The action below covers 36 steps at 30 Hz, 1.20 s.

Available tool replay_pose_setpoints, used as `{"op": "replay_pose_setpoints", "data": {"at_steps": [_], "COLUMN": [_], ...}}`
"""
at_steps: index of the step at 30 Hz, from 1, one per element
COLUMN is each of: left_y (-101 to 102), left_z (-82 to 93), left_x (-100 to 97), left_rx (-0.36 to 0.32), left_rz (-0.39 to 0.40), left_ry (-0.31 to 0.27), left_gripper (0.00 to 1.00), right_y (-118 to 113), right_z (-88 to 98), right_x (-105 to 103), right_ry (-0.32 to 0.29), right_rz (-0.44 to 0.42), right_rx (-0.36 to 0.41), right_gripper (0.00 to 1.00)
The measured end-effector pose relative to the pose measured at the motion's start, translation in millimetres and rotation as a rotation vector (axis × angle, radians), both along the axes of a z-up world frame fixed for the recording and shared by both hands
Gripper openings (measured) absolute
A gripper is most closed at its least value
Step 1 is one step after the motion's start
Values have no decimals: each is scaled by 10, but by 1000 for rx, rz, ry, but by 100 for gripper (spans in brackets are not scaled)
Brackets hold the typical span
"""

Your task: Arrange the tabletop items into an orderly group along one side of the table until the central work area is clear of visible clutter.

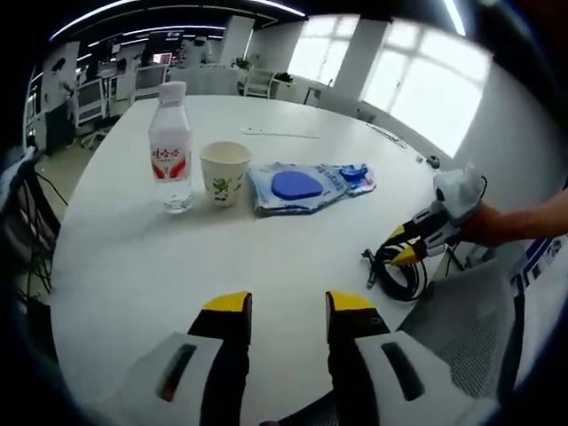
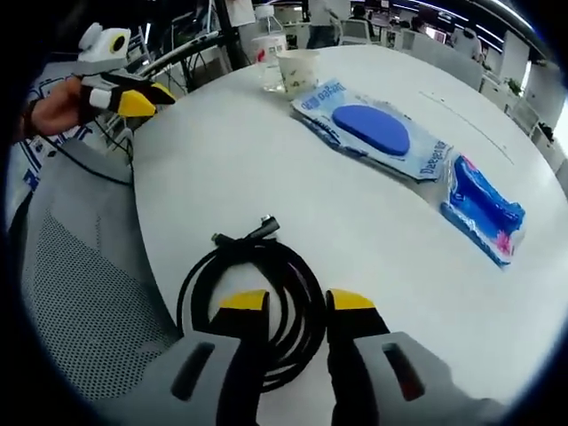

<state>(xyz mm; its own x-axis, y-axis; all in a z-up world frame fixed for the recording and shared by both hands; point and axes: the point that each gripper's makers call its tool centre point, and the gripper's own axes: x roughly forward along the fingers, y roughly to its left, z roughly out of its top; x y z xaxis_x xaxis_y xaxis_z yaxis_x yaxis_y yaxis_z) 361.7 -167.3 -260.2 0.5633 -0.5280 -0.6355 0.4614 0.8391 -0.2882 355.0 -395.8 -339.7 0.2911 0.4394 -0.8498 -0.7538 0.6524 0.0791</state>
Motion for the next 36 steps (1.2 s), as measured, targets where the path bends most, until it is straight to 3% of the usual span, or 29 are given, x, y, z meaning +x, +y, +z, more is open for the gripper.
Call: {"op": "replay_pose_setpoints", "data": {"at_steps": [16, 22, 26, 36], "left_y": [-9, -22, -28, -39], "left_z": [29, 56, 62, 45], "left_x": [17, 29, 34, 28], "left_rx": [-7, -13, -12, -11], "left_rz": [5, 8, 6, 2], "left_ry": [-7, -10, -12, -9], "left_gripper": [32, 32, 32, 32], "right_y": [-48, -50, -65, -79], "right_z": [-36, -33, -48, -55], "right_x": [10, 20, 15, 11], "right_ry": [2, -13, -18, -16], "right_rz": [-9, -9, -17, -27], "right_rx": [-18, -26, -24, -22], "right_gripper": [20, 17, 7, 6]}}
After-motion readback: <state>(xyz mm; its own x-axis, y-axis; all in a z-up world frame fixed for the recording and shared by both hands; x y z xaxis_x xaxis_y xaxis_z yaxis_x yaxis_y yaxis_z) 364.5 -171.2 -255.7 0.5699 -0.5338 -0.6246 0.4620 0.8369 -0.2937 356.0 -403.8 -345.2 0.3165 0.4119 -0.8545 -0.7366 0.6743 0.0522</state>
